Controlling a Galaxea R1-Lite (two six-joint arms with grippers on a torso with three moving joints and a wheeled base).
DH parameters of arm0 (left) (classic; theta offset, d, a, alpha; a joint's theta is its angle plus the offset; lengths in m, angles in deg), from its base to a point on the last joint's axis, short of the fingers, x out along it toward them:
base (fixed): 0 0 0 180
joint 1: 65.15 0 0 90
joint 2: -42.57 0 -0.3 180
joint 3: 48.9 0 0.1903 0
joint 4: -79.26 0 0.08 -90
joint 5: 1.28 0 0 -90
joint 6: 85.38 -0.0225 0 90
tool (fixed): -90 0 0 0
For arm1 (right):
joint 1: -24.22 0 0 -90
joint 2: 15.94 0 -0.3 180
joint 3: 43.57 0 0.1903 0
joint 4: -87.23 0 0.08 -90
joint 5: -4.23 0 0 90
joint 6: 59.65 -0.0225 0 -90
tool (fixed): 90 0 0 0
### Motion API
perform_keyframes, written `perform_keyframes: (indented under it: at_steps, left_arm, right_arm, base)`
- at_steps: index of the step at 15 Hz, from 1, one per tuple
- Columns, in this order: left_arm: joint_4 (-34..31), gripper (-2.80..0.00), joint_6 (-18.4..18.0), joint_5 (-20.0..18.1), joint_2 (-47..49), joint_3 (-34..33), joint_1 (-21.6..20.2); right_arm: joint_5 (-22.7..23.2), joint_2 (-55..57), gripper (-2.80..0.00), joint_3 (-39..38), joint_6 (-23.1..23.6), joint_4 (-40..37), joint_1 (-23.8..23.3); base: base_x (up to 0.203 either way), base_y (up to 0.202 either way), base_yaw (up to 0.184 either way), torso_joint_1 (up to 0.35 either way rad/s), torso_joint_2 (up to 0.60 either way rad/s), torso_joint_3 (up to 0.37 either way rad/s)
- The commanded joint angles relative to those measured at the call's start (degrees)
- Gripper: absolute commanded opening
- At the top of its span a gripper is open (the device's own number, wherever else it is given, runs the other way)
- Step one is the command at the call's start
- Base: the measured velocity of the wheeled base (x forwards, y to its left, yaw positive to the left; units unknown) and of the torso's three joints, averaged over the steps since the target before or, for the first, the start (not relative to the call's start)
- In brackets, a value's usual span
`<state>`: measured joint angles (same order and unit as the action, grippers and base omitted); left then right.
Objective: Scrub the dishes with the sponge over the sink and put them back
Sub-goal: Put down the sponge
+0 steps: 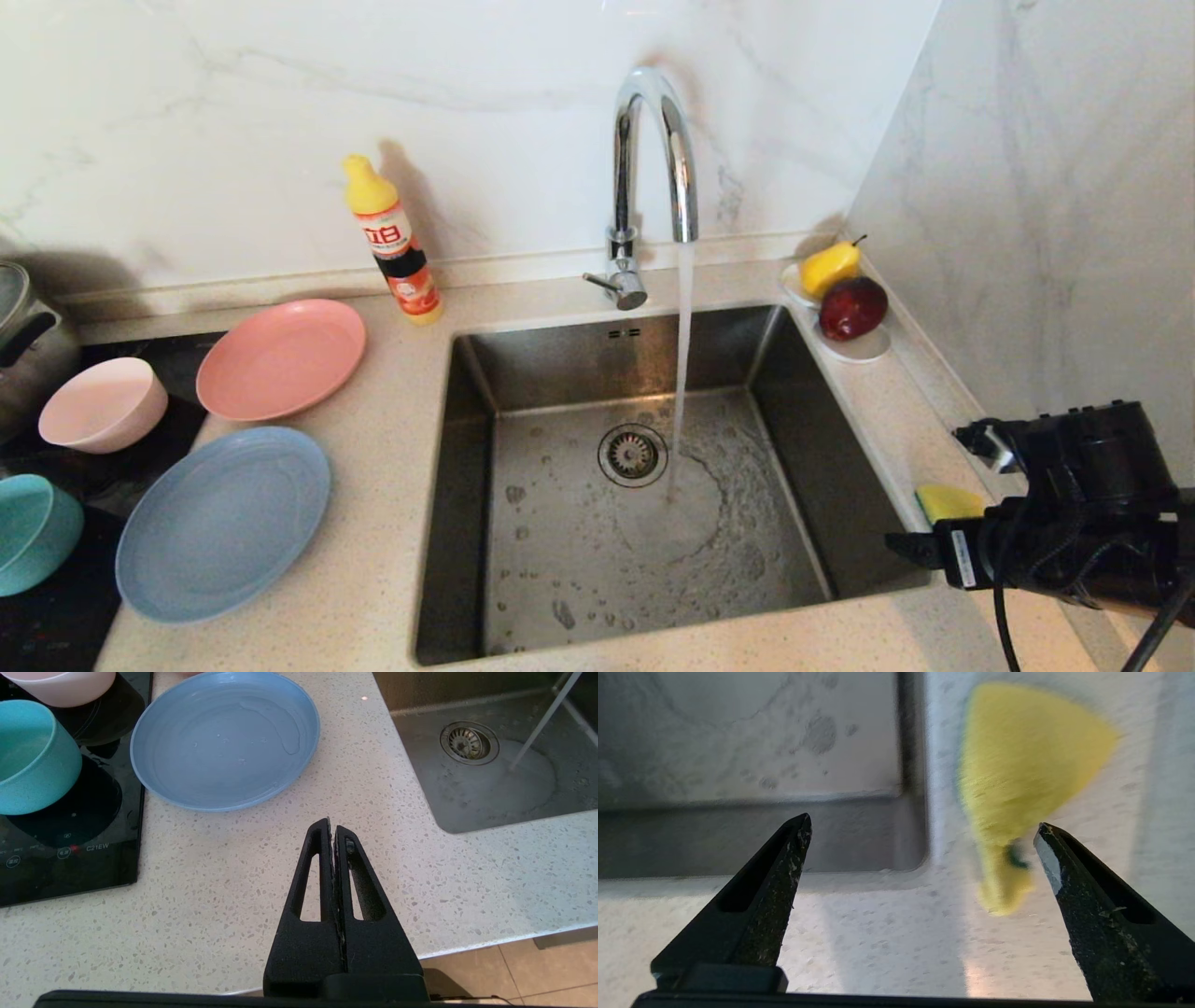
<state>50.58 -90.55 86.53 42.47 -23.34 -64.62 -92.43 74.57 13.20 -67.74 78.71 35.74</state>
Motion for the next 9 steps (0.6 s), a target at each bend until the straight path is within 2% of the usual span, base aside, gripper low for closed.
perform_keyframes:
  at_steps: [1,4,7,8,9]
  left_arm:
    - [-0.05,-2.80,-0.02,0.00,0.01,0.00,0.00]
    - [0.00,-2.80,-0.02,0.00,0.01,0.00,0.00]
    - [0.03,-2.80,-0.02,0.00,0.01,0.00,0.00]
    - [-0.05,-2.80,-0.02,0.00,-0.03,0.00,0.00]
    - [0.01,-2.80,-0.02,0.00,0.01,0.00,0.00]
  right_arm:
    - [-0.19,-0.60,0.00,0.08,0.10,0.09,0.08]
    - [-0.41,-1.65,0.00,0.65,0.15,0.50,0.08]
    - [-0.80,-5.01,0.00,2.02,4.26,0.83,0.11]
    - [-1.40,-6.36,-2.80,2.10,5.27,0.82,0.17]
    - [-1.69,-7.75,-2.80,2.09,5.59,0.89,0.23]
  base:
    - [0.000,0.000,0.000,0.000,0.00,0.000]
    - [0.000,0.000,0.000,0.000,0.00,0.000]
    - [0.000,0.000,0.000,0.000,0.00,0.000]
    - [0.000,0.000,0.000,0.000,0.00,0.000]
    - [0.000,0.000,0.000,0.000,0.00,0.000]
